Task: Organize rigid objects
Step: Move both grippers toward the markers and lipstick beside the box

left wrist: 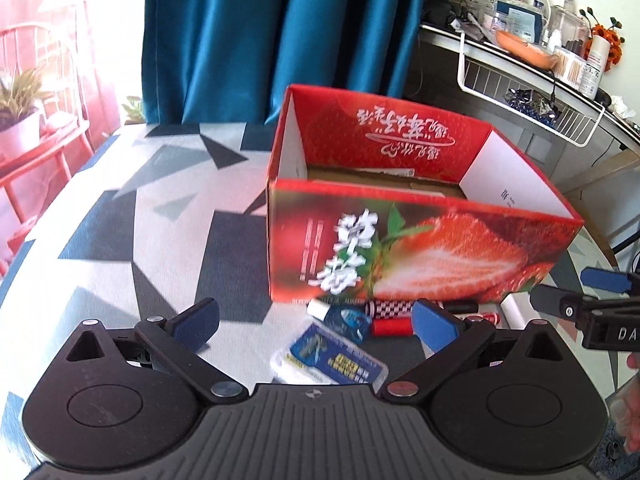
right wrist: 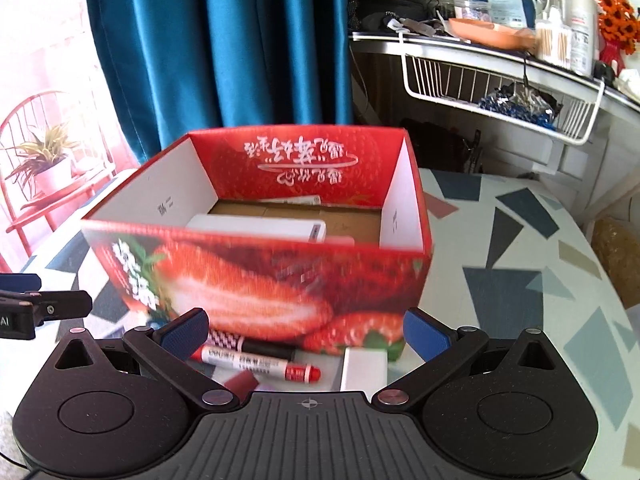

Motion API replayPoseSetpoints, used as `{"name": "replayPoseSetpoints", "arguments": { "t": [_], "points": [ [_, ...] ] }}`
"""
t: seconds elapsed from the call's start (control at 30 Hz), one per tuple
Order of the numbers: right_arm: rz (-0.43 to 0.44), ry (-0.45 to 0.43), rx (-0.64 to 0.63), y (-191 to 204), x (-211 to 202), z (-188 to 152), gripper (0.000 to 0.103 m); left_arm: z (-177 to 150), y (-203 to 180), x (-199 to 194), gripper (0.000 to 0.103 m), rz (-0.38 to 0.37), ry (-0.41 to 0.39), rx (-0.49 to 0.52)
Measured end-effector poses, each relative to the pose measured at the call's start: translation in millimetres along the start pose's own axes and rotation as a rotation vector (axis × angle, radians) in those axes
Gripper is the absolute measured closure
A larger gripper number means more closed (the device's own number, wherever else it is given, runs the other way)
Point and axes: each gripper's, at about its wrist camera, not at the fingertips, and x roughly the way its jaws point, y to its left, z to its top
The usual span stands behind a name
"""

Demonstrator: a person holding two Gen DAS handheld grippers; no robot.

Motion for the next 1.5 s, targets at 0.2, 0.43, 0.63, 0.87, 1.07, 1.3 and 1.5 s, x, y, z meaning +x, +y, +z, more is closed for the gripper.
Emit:
{"name": "replayPoseSetpoints", "arguments": {
  "t": [0.2,0.43,0.63,0.87,1.07,1.3,1.5],
  "points": [
    [-0.005,0.025,0.010,-1.2,5.6,-49.4,0.000,-30.5,2.0,-2.2,0.000,-0.001,0.009,-0.007],
    [-0.006,0.088,0.006,-5.9,16.5,-81.4,0.000,-45.5,-2.9,2.2,0.000,-0.009,0.041,0.021],
    [0.013,0.085,-0.048,2.4,17.2,-82.3,0.000,-50.4,-4.6,4.2,0.000,-0.019,0.055,0.030],
    [0.045,0.069,-0.092,10.1,14.0,-82.0,0.001,-51.7,-0.9,6.8,0.000,-0.024,0.072,0.007],
    [0.046,0.072,-0.076,7.9,14.4,-81.9,0.002,-52.7,-0.9,8.7,0.000,-0.028,0.081,0.006],
    [0.053,0.071,-0.075,8.1,13.1,-81.6,0.006,-52.1,1.9,8.9,0.001,-0.028,0.077,-0.002],
    [0.066,0.074,-0.093,11.7,11.7,-82.1,0.009,-50.8,4.8,7.5,0.001,-0.020,0.068,-0.007]
  ]
}}
